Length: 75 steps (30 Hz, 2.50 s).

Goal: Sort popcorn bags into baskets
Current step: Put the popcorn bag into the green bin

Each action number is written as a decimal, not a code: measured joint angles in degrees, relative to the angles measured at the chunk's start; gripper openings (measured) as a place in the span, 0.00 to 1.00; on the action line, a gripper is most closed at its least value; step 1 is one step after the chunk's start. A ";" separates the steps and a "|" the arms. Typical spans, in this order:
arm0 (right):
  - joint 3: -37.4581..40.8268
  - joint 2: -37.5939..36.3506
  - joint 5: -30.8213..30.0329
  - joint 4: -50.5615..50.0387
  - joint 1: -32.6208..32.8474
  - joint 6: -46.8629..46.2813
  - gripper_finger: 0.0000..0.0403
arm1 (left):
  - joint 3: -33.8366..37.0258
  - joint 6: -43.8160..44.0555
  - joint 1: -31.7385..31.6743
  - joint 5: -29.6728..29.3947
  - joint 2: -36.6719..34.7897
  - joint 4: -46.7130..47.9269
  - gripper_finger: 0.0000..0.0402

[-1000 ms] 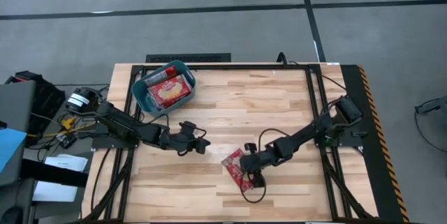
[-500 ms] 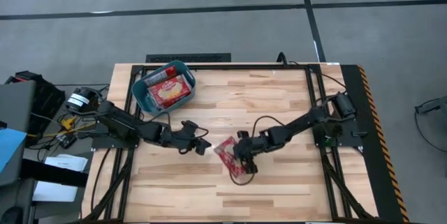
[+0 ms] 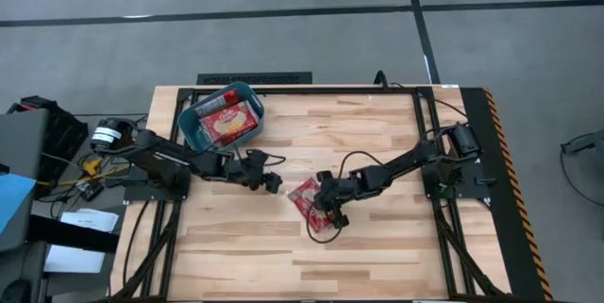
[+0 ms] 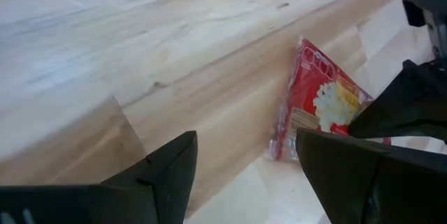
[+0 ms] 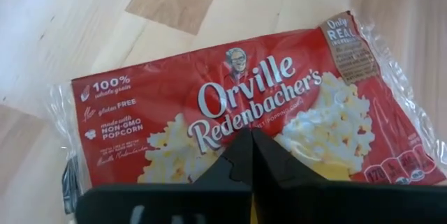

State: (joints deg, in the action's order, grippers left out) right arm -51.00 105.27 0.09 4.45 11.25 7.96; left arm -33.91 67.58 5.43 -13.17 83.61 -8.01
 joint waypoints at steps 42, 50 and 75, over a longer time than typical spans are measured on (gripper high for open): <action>-3.61 2.01 -10.20 -3.66 -2.61 -3.98 0.04 | -0.17 1.62 -2.14 11.18 13.88 -16.76 0.58; -3.54 2.05 -9.14 1.03 -5.28 -1.00 0.05 | -0.15 2.08 -2.12 11.93 13.90 -16.72 0.58; -3.63 -12.28 -15.27 -17.02 -0.62 -6.33 0.03 | 0.00 6.13 -2.05 8.80 13.90 -19.68 0.00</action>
State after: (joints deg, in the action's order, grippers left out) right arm -54.64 92.99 -15.18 -12.57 10.63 1.63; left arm -33.91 73.71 3.38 -4.37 97.51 -27.69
